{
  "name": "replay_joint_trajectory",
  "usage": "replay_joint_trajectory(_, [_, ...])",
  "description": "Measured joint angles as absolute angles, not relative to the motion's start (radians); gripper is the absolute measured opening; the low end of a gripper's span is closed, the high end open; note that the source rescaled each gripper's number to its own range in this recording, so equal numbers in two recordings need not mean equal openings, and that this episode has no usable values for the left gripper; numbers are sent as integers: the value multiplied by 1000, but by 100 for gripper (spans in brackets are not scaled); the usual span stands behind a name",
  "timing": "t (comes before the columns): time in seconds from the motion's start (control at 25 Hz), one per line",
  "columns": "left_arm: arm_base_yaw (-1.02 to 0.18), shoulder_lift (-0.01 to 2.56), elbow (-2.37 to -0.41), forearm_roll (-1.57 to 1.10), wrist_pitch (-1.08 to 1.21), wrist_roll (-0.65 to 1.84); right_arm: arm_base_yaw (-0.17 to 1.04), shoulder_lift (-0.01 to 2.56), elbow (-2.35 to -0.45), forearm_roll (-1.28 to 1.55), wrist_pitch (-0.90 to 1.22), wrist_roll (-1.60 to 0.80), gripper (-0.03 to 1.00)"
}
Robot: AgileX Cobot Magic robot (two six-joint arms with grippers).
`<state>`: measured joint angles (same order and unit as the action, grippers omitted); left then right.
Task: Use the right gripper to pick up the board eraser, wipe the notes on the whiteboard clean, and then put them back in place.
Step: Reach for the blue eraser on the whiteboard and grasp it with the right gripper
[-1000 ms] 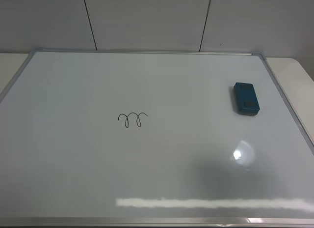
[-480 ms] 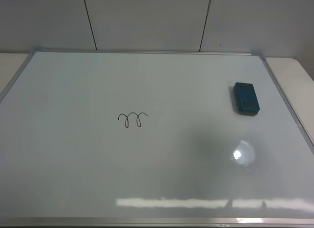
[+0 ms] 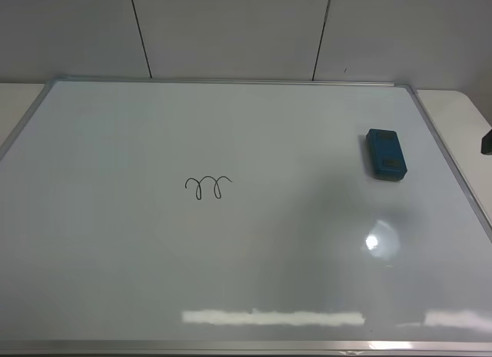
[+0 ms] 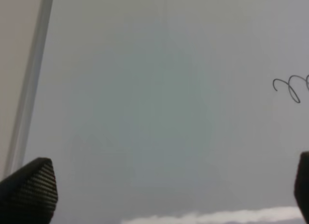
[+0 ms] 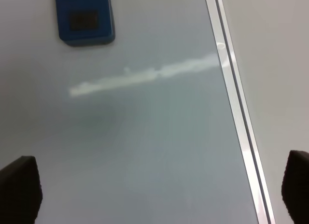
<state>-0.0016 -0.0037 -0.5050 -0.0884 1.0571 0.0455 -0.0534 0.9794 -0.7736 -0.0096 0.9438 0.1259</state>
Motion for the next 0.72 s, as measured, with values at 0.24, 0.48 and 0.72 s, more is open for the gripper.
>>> replay_joint_trajectory(0.24, [-2, -4, -505, -88, 1057, 46, -53, 1185, -875, -10, 916, 130, 100])
replay_joint_trajectory(0.48, [-2, -4, -505, -88, 1057, 46, -48, 1358, -965, -12, 907, 129, 100])
replay_joint_trajectory(0.72, [-2, -4, -505, -88, 1057, 46, -20, 1492, -1050, -39, 869, 121, 100])
